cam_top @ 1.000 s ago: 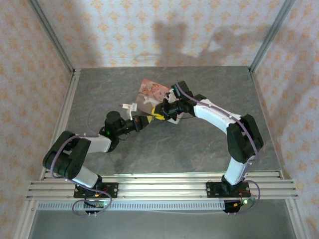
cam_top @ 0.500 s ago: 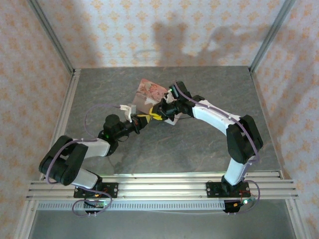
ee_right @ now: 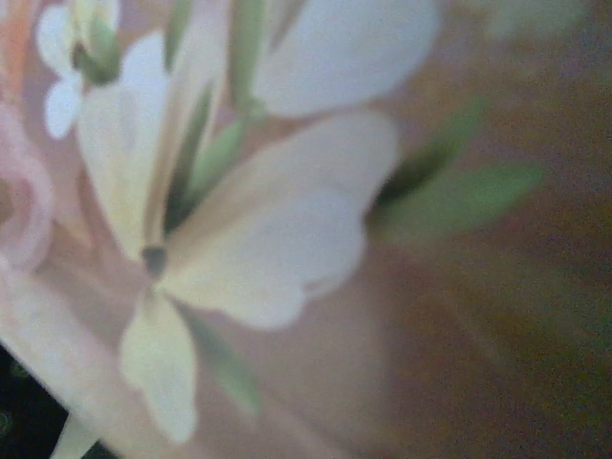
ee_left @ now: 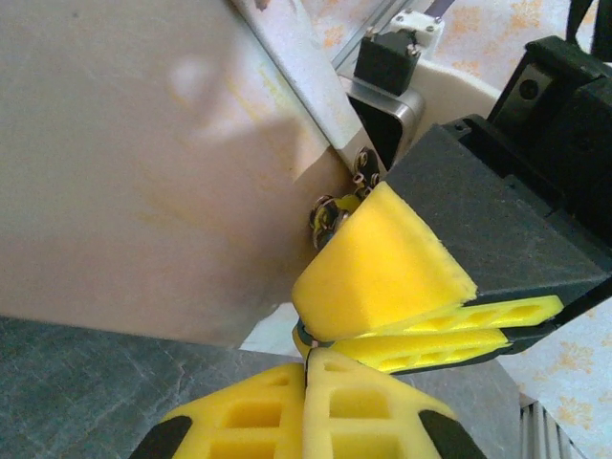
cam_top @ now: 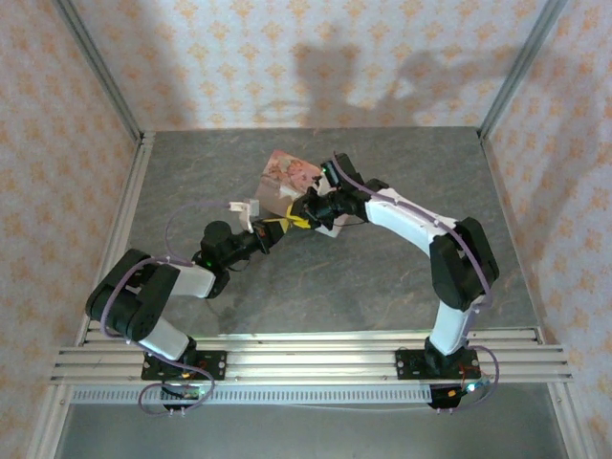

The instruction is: Unlock the padlock with the key

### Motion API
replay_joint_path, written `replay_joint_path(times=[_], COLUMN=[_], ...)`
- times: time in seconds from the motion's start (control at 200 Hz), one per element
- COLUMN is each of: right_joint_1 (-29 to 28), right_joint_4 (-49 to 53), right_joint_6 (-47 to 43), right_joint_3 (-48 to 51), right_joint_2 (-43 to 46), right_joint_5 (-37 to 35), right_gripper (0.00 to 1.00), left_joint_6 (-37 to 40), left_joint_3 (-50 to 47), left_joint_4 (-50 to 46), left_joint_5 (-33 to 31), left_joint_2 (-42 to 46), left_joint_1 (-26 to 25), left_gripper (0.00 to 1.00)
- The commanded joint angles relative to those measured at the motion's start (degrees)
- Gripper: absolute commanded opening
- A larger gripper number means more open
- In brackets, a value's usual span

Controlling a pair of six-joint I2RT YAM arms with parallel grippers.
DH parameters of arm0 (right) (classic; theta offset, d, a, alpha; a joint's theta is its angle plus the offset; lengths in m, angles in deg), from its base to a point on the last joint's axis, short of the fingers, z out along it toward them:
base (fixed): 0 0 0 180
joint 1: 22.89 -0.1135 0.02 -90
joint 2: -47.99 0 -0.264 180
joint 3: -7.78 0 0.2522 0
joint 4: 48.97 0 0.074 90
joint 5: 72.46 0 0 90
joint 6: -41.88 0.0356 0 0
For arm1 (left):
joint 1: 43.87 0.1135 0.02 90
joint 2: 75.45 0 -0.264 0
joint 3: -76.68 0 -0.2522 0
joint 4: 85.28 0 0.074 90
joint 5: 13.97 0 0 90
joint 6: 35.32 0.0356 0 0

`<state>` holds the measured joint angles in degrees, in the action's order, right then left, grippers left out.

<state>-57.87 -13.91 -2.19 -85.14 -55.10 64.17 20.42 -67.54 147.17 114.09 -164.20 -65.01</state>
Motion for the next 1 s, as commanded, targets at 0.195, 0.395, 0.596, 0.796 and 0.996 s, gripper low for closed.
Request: replay_joint_path(times=[0.195, 0.395, 0.596, 0.796, 0.996], right_joint_1=[-5.4, -5.4, -5.6, -5.6, -5.1], right_joint_4=[1.7, -4.2, -4.2, -4.3, -9.7], right_joint_6=[0.3, 3.4, 1.8, 2.0, 7.7], right_joint_3=[4.0, 11.0, 13.5, 13.3, 13.8], right_joint_2=[3.3, 4.6, 4.3, 6.1, 8.0], right_joint_5=[-5.2, -8.5, -10.9, -11.6, -6.1], right_gripper=[0.04, 0.01, 0.02, 0.02, 0.03], left_joint_6=[2.4, 6.7, 8.3, 6.2, 1.2], left_joint_3=[1.8, 0.6, 1.3, 2.1, 3.4], left_joint_4=[8.9, 9.5, 9.7, 10.0, 9.9], left_joint_5=[-3.0, -6.6, -7.7, -6.9, -5.7], left_joint_2=[-2.3, -10.5, -14.5, -11.8, -4.9], left_joint_1=[-5.4, -8.7, -10.8, -10.9, -10.5], left_gripper=[0.00, 0.00, 0.00, 0.00, 0.00])
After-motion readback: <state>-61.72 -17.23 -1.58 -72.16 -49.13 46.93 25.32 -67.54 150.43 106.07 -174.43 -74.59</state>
